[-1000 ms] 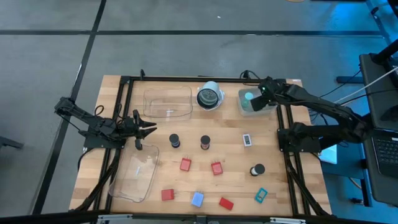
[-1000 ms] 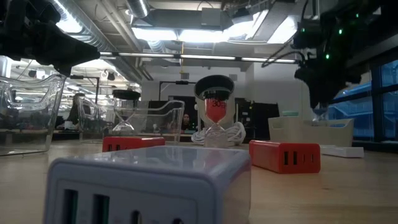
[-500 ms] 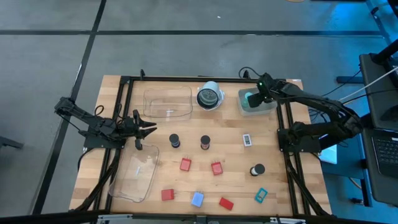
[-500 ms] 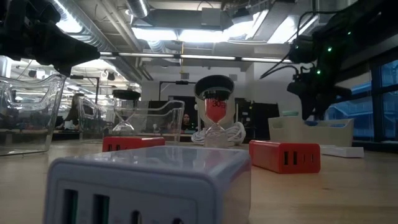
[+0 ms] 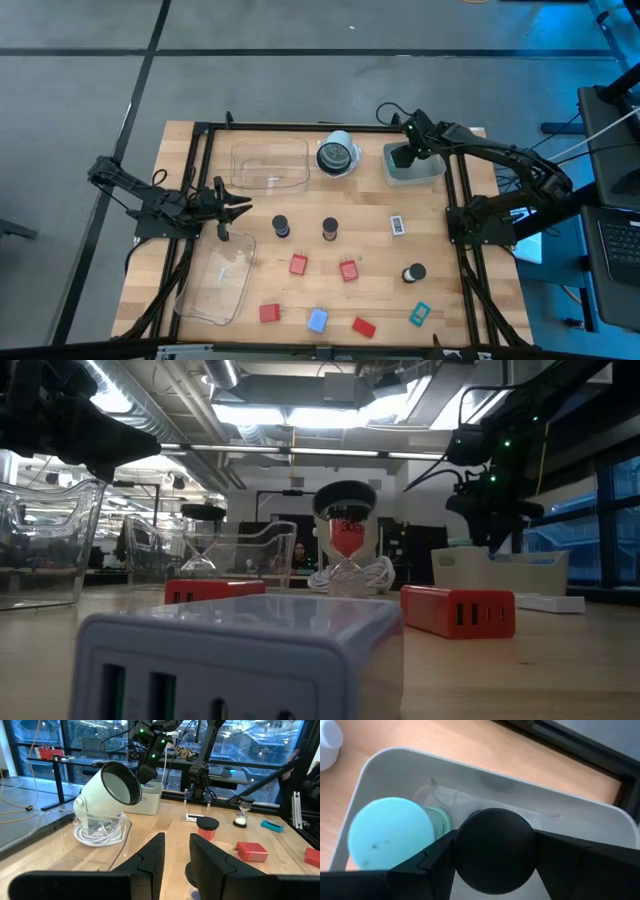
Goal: Pick & Place Office items
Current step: Put the blue hourglass into the gray bin, then put the white hourglass into the gray bin
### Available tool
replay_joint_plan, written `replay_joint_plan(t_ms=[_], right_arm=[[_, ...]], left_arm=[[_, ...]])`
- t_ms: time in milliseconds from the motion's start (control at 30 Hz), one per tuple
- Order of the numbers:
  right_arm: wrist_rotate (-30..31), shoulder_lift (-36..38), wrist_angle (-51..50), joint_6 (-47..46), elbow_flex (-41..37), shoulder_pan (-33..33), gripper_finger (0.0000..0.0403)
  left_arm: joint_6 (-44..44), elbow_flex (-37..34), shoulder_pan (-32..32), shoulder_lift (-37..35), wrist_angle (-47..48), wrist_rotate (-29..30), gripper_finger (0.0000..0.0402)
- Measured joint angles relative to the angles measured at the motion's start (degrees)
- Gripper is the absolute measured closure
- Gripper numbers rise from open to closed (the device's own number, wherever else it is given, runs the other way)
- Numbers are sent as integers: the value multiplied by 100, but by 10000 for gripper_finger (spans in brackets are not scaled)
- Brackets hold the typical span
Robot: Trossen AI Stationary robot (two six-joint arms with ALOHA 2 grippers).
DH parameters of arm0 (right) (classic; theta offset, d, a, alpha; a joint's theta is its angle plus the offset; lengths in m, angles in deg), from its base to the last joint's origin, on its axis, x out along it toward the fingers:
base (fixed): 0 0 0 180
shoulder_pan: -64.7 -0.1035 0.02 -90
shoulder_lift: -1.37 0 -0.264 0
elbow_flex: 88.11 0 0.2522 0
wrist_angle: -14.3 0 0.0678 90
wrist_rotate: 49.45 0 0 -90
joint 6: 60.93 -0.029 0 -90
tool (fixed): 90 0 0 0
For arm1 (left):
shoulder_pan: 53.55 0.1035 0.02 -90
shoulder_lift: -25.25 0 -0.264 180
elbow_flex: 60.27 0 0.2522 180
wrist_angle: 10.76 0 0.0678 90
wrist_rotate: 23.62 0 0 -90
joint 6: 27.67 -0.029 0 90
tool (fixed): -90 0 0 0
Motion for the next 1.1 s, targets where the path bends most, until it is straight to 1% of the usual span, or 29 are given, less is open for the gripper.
replay_joint_plan(t_ms=[133,567,667,800,1000,1100], right_arm=[[69,-86,40,0,23,5,172],[84,-108,46,25,45,9,101],[84,-108,-213,46,315,9,89],[84,-106,-857,168,914,9,79],[86,-102,-1735,143,1787,-64,82],[86,-56,-2183,-34,1997,-280,87]], left_arm=[[0,1,-1,1,0,0,315],[0,2,-2,2,2,0,315],[1,0,-2,0,0,0,315],[0,0,-2,0,0,0,315],[1,2,-2,1,0,0,315],[1,0,0,1,0,2,315]])
